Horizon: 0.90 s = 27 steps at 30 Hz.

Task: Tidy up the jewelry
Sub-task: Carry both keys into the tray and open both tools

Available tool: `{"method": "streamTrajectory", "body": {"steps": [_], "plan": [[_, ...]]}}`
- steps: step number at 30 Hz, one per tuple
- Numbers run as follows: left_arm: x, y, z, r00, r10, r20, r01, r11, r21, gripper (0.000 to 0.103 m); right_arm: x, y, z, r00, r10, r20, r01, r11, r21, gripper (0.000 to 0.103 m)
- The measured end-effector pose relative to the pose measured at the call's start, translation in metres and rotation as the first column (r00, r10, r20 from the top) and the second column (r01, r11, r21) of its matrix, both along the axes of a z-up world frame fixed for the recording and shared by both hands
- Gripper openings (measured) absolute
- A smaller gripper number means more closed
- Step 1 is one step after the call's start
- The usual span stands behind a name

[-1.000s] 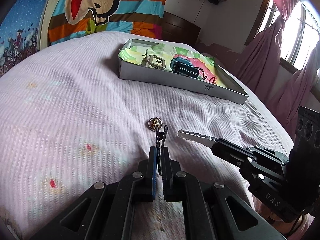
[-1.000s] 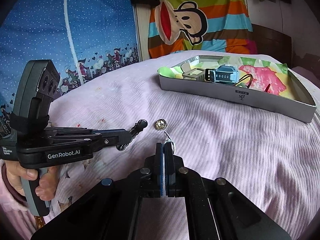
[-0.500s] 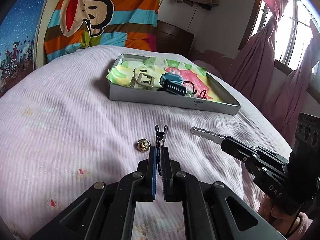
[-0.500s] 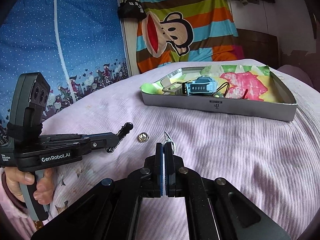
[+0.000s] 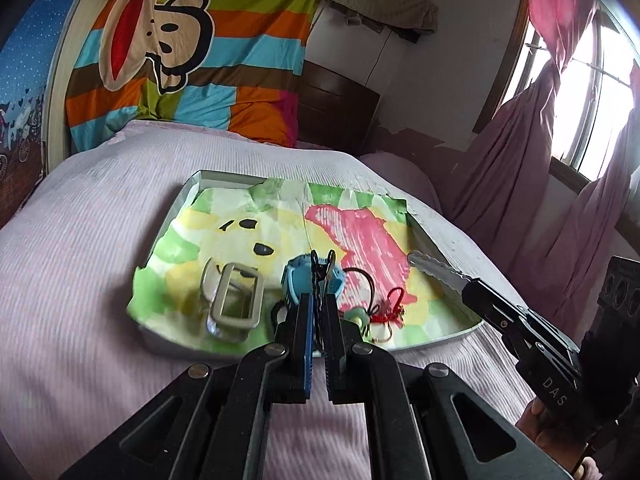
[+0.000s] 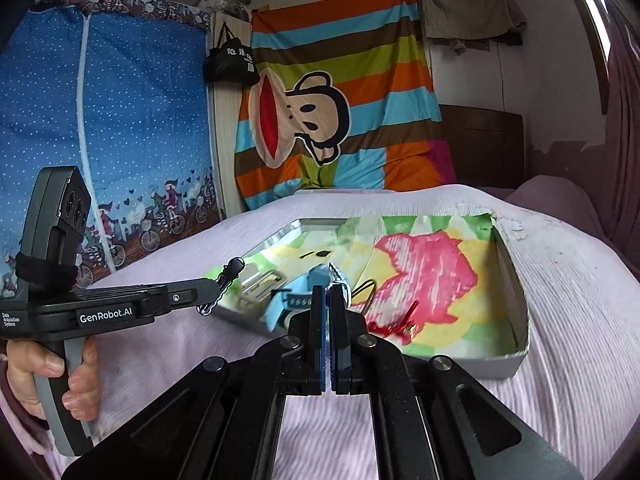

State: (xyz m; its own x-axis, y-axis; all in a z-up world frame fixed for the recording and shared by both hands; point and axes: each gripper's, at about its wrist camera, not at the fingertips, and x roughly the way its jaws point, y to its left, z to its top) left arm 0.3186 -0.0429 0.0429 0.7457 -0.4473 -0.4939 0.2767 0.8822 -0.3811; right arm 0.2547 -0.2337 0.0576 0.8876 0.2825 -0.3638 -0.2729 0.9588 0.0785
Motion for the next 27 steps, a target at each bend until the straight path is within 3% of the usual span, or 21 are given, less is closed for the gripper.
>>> {"method": "streamTrajectory", "body": {"steps": [10, 22, 24, 27], "plan": [[0.088, -0.025, -0.013, 0.987, 0.019, -0.162, -0.028, 0.998, -0.049, 0.005, 0.097, -0.028, -0.015, 0.983, -0.121, -0.141, 0.127, 0.991, 0.035, 0.002], [0.102, -0.041, -0.010, 0.971, 0.011, -0.237, -0.001, 0.999, 0.042, 0.005, 0.125, -0.024, -0.052, 0.950, -0.117, -0.289, 0.133, 0.991, 0.036, 0.002], [0.101, -0.041, -0.010, 0.970, 0.021, -0.241, -0.008, 0.999, 0.053, 0.010, 0.127, -0.020, -0.054, 0.947, -0.121, -0.299, 0.133, 0.991, 0.021, 0.002], [0.098, -0.039, -0.013, 0.970, 0.030, -0.241, -0.017, 0.998, 0.057, 0.026, 0.128, -0.020, -0.055, 0.945, -0.117, -0.304, 0.132, 0.991, 0.031, 0.002]]}}
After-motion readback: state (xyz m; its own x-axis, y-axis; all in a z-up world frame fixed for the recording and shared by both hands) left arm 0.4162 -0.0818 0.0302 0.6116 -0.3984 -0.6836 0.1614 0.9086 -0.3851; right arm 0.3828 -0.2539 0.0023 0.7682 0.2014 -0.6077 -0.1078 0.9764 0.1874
